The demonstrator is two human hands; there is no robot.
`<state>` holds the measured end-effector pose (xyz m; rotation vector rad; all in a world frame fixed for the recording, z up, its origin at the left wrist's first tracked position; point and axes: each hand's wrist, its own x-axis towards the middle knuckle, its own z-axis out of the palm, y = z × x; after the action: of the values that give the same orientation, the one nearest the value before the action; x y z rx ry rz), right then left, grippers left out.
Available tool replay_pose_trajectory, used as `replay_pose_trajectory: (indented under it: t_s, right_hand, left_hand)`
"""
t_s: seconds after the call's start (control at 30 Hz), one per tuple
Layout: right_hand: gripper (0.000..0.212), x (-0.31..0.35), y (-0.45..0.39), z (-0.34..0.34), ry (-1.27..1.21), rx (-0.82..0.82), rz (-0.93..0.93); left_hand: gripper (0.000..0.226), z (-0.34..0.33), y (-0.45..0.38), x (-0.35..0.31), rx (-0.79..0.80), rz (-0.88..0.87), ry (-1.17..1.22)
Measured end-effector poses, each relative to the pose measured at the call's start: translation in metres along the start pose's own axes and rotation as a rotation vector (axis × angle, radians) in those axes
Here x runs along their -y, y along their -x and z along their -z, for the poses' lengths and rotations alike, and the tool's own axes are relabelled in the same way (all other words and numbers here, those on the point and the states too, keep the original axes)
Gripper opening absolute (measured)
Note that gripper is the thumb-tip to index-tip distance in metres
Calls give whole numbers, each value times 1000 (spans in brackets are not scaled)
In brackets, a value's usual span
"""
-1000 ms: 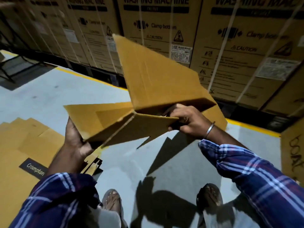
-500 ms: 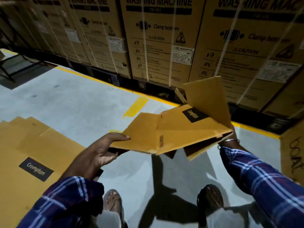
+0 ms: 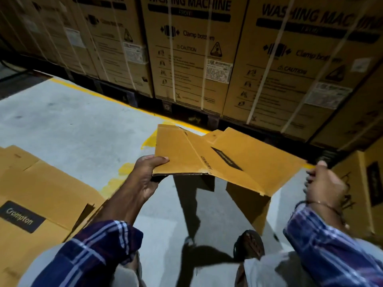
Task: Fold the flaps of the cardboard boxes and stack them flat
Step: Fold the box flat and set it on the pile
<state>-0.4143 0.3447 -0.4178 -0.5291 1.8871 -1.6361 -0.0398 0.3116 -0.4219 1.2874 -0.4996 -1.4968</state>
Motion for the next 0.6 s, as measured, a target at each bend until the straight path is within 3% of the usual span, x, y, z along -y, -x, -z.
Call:
replay_pose_trajectory:
  t_s: [0.07, 0.1, 0.2, 0.27, 0.3, 0.37, 0.43, 0.5, 0.6]
  right_hand:
    - [52, 11, 48, 9, 0, 49, 32]
    - [55, 6, 65, 6, 19, 127, -48]
    - [85, -24, 104, -18, 60, 562, -565]
    - [112, -49, 106, -34, -67, 702, -809]
    - [119, -59, 102, -42, -205, 680, -871]
    - [114, -73, 90, -57, -458, 455, -880]
    - [83, -80, 68, -70, -577, 257, -827]
    - [62, -83, 53, -79, -568, 244, -741]
    - [60, -82, 57, -93, -558, 240, -625]
  left_hand:
    - [9, -3, -2, 2, -20, -12, 13]
    - [8, -4, -3, 3, -30, -20, 25]
    - [7, -6, 1, 4, -49, -23, 45]
    - [8, -6, 7, 3, -64, -20, 42]
    - [8, -5, 10, 2, -68, -18, 48]
    - [9, 0, 18, -2, -76, -16, 45]
    - [9, 10, 25, -7, -84, -14, 12]
    - [8, 21, 30, -10, -95, -5, -20]
    - [7, 40, 38, -19, -143, -7, -46]
